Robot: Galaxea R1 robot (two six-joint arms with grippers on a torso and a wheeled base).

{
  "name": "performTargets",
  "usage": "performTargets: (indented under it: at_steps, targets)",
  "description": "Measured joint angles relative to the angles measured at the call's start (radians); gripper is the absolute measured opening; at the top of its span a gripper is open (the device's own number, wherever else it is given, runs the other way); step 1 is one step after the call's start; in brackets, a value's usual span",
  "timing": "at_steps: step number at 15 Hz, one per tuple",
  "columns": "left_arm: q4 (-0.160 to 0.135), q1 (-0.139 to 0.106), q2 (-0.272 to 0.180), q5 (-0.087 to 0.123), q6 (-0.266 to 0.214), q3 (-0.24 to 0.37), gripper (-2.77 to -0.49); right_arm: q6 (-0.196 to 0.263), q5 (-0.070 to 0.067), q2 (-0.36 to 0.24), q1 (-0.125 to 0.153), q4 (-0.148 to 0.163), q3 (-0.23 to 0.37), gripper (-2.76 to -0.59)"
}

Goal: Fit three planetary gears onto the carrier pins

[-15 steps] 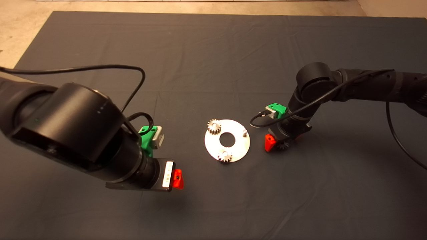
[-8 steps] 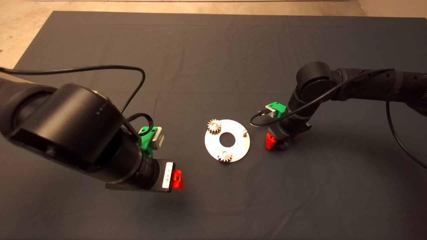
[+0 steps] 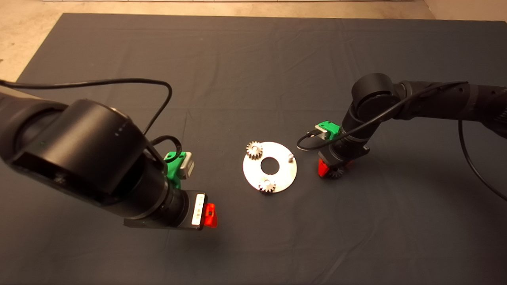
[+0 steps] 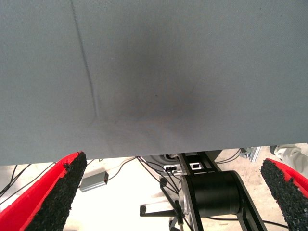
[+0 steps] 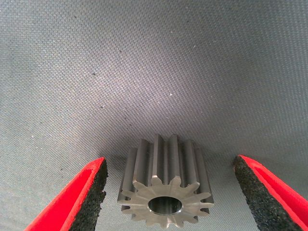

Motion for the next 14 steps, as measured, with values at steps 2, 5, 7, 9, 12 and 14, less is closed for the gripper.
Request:
performTargets:
  at_steps: [2,5,7,9,12,14]
  targets:
    - [-0.004,0.0,0.0,0.0,-0.007,0.001,-0.64,0.0,0.0,0.0,0.0,0.0,-0.001,-1.53]
    - [-0.008,0.0,0.0,0.0,-0.01,0.001,-0.64,-0.003,0.0,0.0,0.0,0.0,-0.001,-1.68]
    - [-0.009,0.0,0.0,0.0,-0.01,0.001,-0.64,-0.003,0.0,0.001,0.0,0.0,-0.001,-1.76]
    - [-0.011,0.0,0.0,0.0,-0.011,0.002,-0.64,-0.003,0.001,0.003,0.0,0.0,-0.001,-1.8]
    - [-0.012,0.0,0.0,0.0,-0.013,0.01,-0.64,-0.003,0.001,0.003,0.0,0.0,-0.003,-1.94]
    - [-0.012,0.0,0.0,0.0,-0.013,0.011,-0.64,-0.003,0.002,0.003,0.0,0.0,-0.003,-1.97]
